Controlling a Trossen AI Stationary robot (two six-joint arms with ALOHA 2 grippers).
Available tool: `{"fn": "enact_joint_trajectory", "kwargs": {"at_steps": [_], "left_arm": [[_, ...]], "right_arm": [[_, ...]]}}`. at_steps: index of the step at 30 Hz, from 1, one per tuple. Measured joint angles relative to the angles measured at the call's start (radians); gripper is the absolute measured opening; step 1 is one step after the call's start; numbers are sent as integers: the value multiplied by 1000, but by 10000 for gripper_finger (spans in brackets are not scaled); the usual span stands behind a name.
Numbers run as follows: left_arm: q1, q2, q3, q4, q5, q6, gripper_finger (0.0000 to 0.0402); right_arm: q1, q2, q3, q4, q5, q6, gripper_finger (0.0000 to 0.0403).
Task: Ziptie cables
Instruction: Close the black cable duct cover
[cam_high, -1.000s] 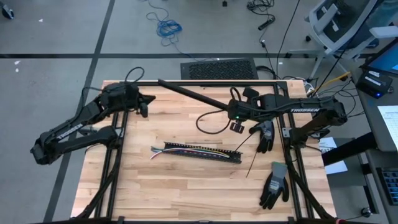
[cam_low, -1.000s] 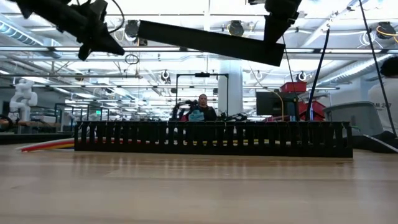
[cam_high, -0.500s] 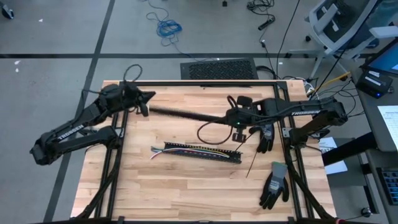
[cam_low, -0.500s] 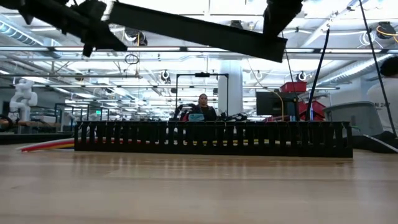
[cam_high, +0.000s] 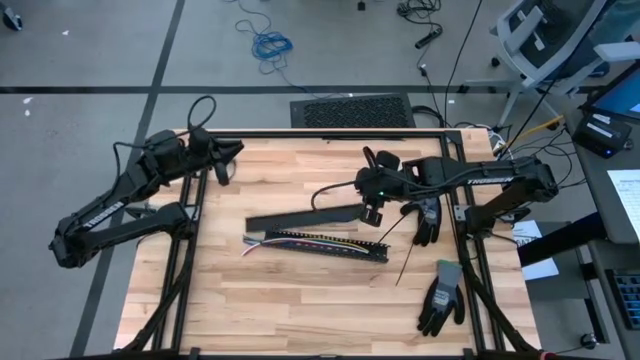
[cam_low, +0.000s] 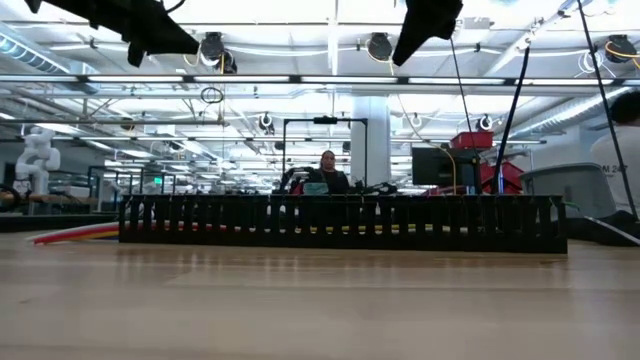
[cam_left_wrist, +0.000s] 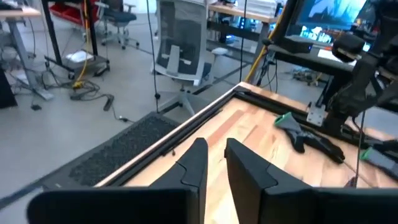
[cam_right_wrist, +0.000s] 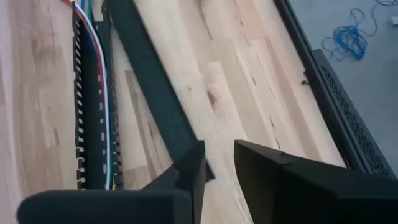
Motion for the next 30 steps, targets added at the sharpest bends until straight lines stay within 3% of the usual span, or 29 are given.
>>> {"fn": "enact_joint_trajectory", "kwargs": {"at_steps": [5,10,16,21,25,27,30], "left_arm": [[0,-16,0,-94,-42,61,69],[0,-15,0,-111,-72,63,71],[0,-15,0,-132,-72,62,71],[0,-9,0,-170,-73,56,71],[-11,28,-1,-363,-38,155,71],[-25,63,-1,-309,-22,153,71],[-36,102,0,-294,-46,111,71]], "right_arm": [[-5,7,-22,-43,-15,14,25],[-45,8,-155,196,-53,-25,20],[-154,50,-332,458,-190,75,89],[-265,115,-353,479,-260,153,156],[-340,141,-355,412,-407,113,187],[-349,142,-355,390,-454,51,199],[-332,142,-355,442,-422,-56,216]]}}
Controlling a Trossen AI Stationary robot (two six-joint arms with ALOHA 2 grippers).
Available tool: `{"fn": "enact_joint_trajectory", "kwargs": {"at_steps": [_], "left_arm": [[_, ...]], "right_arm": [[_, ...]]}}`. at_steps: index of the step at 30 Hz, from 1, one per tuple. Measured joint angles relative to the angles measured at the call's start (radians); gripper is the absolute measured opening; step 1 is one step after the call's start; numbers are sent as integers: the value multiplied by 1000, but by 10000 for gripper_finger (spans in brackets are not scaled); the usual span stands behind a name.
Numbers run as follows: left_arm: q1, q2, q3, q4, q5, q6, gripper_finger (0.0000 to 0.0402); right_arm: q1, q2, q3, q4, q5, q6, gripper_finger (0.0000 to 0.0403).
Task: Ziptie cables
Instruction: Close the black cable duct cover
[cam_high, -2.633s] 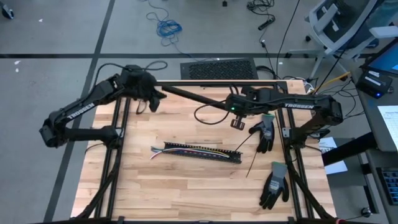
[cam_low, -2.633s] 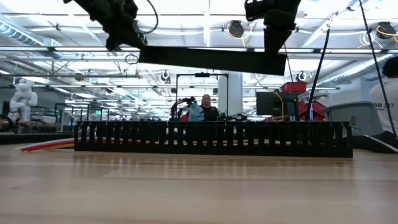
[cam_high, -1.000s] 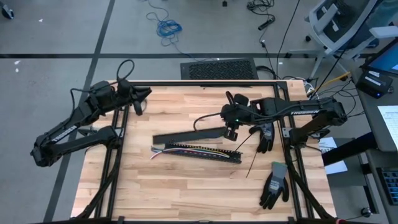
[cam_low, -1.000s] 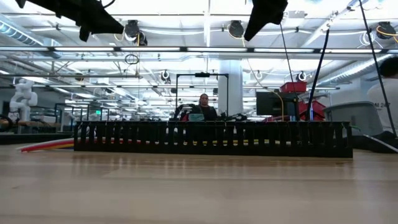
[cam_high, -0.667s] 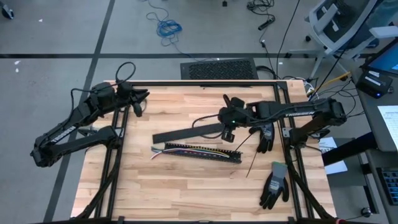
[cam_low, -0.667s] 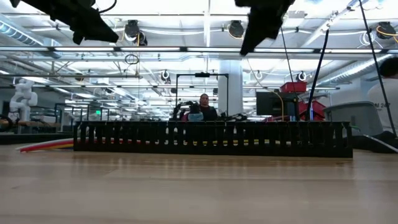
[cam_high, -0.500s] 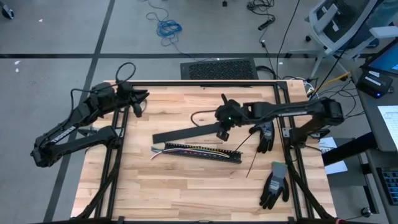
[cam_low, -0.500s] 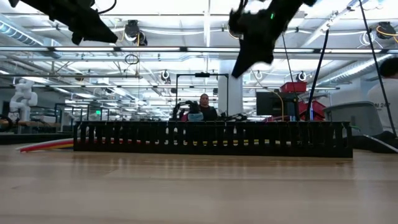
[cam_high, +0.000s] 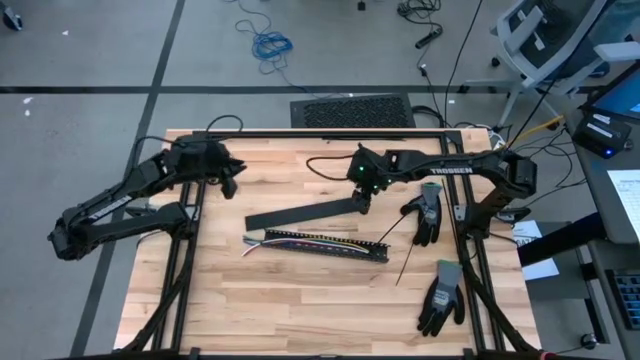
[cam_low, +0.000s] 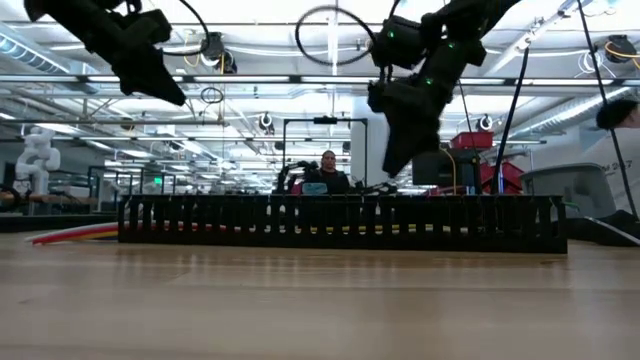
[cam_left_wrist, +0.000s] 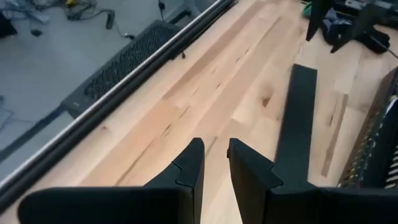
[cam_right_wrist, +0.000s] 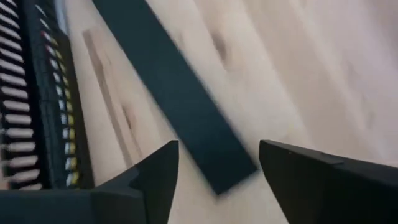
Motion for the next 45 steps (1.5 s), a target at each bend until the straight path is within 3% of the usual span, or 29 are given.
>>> {"fn": "enact_joint_trajectory", "kwargs": {"at_steps": [5,9,13,19,27,31,37,41,45], "left_arm": [[-5,4,0,11,9,-70,71],[-12,-3,0,78,9,-130,71],[-12,-3,0,99,-1,-136,71],[-12,-3,0,98,-3,-162,71],[-12,-5,0,96,-3,-161,71],[-12,-15,0,96,-3,-161,71],[-12,-26,0,95,-3,-159,71],[-12,-30,0,95,-2,-160,71],[-12,-30,0,95,-2,-160,71]], "right_arm": [[29,51,4,247,18,-110,247],[65,181,80,303,16,-166,260],[103,348,273,222,15,-260,267],[118,574,622,-110,17,-314,272],[138,712,841,-222,-44,-348,273],[157,710,870,-223,-111,-357,273],[173,737,867,-215,-99,-349,272],[162,751,867,-180,-10,-363,272],[142,752,868,-178,-41,-352,272]]}}
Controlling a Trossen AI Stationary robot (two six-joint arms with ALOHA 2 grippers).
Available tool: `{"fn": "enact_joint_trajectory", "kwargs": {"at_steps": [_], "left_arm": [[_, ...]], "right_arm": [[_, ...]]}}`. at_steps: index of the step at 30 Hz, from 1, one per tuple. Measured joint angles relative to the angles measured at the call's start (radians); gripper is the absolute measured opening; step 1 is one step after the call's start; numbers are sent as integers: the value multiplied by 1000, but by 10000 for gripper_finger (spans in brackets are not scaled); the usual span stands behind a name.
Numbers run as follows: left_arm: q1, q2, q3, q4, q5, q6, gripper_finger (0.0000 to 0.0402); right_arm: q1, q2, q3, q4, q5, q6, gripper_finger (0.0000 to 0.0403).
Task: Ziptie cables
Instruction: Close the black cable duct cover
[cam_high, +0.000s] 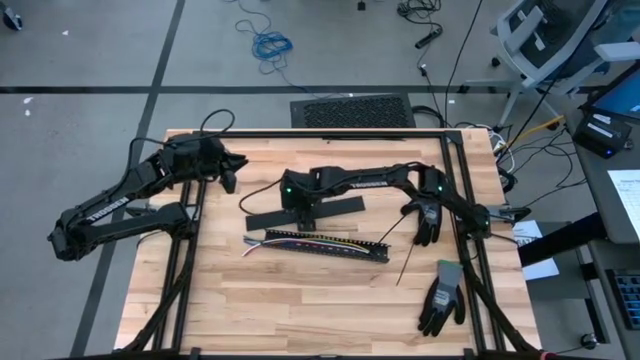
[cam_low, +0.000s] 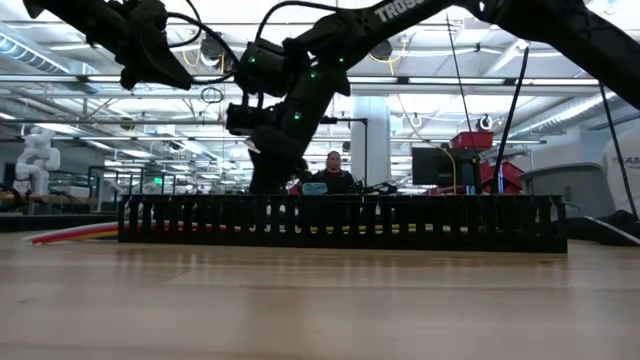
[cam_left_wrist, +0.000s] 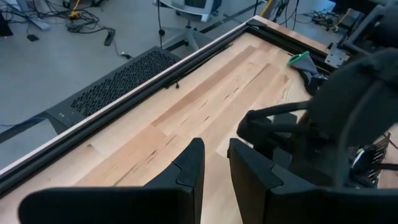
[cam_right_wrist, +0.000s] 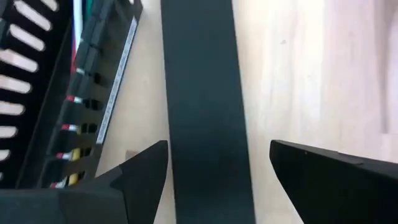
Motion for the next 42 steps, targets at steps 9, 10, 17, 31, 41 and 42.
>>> {"fn": "enact_joint_trajectory", "kwargs": {"at_steps": [9,10,17,31,41,42], "left_arm": [[0,0,0,0,0,0,71],[0,0,0,0,0,-1,71],[0,0,0,0,-1,-1,71],[0,0,0,0,-5,-1,71],[0,0,0,0,-5,-3,71],[0,0,0,0,-5,-3,71]], "right_arm": [[-1,7,0,-66,-60,-22,272],[-1,8,-1,-70,-60,-22,272],[-2,6,-32,-54,0,-57,272],[-14,13,9,-25,12,6,274],[-21,37,6,6,26,-17,283],[-20,37,6,-9,13,-19,283]]}}
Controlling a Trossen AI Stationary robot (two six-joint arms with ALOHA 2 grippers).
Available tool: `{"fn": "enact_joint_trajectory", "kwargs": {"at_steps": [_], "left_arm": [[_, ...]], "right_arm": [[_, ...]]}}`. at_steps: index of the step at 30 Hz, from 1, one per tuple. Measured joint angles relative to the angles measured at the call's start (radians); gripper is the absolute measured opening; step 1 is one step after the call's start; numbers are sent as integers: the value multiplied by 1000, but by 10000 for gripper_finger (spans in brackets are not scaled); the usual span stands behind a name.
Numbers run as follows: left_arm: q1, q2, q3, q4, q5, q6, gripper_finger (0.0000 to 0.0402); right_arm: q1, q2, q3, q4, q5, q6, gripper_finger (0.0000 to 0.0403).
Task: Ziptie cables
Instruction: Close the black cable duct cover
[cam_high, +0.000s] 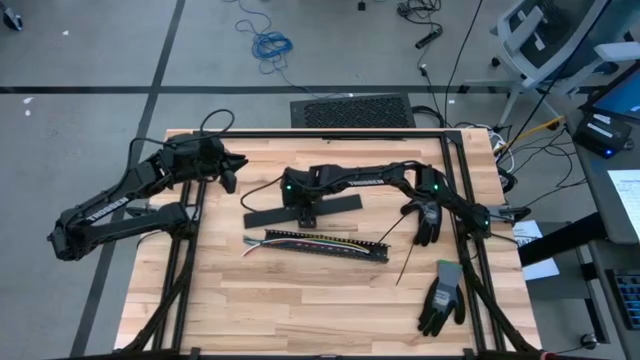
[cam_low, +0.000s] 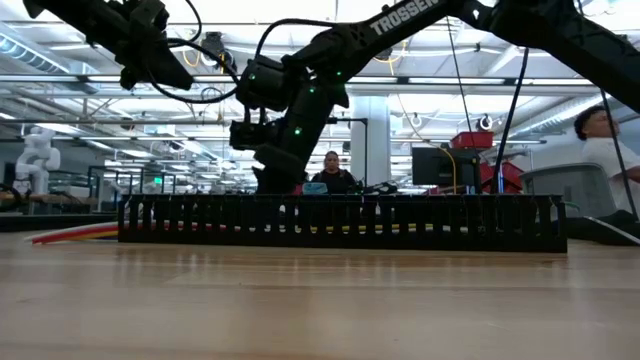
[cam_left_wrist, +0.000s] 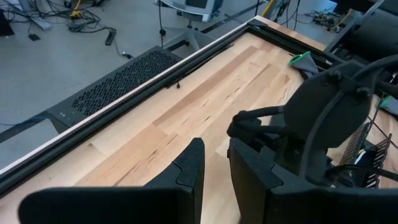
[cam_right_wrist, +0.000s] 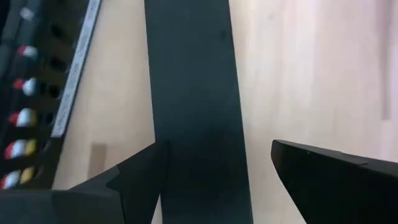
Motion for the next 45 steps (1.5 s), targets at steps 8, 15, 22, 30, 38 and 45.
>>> {"fn": "enact_joint_trajectory", "kwargs": {"at_steps": [8,15,22,30,38,45], "left_arm": [[0,0,0,0,0,0,71],[0,0,0,0,0,0,71],[0,0,0,-1,0,-1,71],[0,0,0,-3,0,-1,71],[0,0,0,-10,0,-3,71],[0,0,0,-9,5,-26,71]], "right_arm": [[0,0,1,-42,-39,3,284],[-4,-19,-2,-72,-83,25,284],[9,-25,-2,-100,-109,20,284],[33,-26,-2,-94,-102,12,284],[34,-28,-28,-38,-28,19,284],[35,-27,-28,-63,-39,13,284]]}}
